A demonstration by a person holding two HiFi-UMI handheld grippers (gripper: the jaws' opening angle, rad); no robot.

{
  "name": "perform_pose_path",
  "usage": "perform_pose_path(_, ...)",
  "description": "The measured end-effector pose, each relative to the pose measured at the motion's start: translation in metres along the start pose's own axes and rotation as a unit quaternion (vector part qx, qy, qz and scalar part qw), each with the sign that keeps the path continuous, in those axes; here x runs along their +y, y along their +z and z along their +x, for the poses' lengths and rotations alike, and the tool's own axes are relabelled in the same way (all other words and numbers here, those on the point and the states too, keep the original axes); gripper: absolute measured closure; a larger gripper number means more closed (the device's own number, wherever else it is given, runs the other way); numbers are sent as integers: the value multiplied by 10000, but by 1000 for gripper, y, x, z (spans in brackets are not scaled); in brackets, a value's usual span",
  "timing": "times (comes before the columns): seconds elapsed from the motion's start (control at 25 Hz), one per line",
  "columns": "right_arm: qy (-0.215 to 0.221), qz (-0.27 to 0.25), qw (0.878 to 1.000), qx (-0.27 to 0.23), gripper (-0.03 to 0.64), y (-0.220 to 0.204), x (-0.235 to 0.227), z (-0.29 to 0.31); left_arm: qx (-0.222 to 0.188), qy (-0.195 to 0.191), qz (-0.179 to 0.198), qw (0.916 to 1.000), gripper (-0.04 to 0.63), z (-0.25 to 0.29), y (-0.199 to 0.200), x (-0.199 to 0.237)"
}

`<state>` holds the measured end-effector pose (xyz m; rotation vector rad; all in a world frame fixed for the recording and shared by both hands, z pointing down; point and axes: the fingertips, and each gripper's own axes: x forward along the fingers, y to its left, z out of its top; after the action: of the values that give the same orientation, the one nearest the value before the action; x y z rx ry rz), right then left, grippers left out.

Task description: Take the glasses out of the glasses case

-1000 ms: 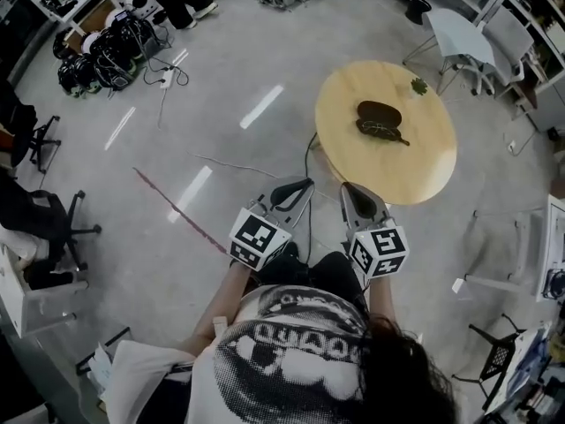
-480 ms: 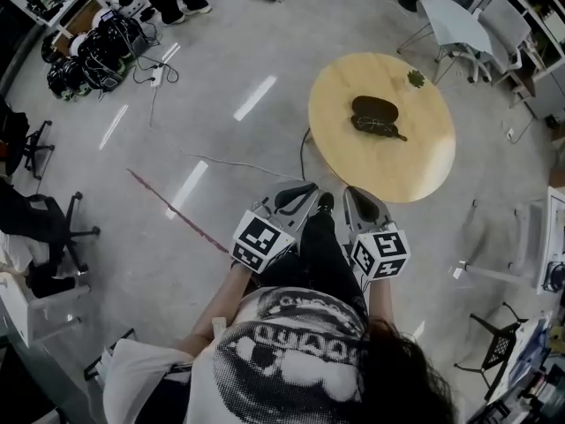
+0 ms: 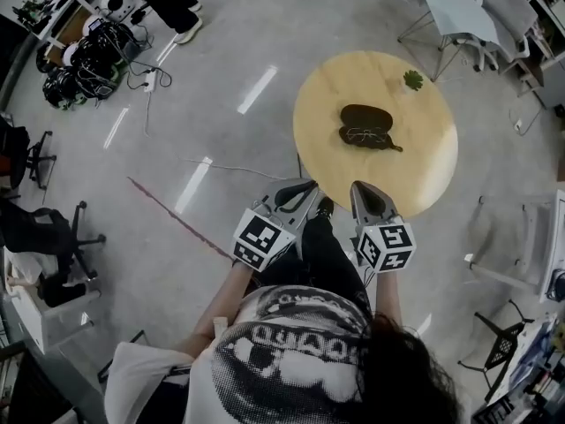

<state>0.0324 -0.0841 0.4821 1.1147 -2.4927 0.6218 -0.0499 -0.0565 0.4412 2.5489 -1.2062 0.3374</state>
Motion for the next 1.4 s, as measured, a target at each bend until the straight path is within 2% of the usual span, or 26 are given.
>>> perform_pose_path(0.24,-141,19,9996,253,620,8,-73,24,78,-99,159,9998,577,62,24,13)
perform_pose_path(0.64,-217,-75,9966,790,618,-4,-140,63,293,-96,269,9992,577,113,39,23)
perform_pose_path(0.96,-137,-305,9887,1460,586,-34,-172,103,411,44,397,9984,577,134,45,25)
perform_pose_path(1.2,-176,-621,9777,2000,562,-51,-187,133,483,215,351,9980,577,135,43,34)
perform_pose_path(1.4,-289,-576,9688,2391,526,-61,-196,144,523,372,277,9976,577,132,41,45)
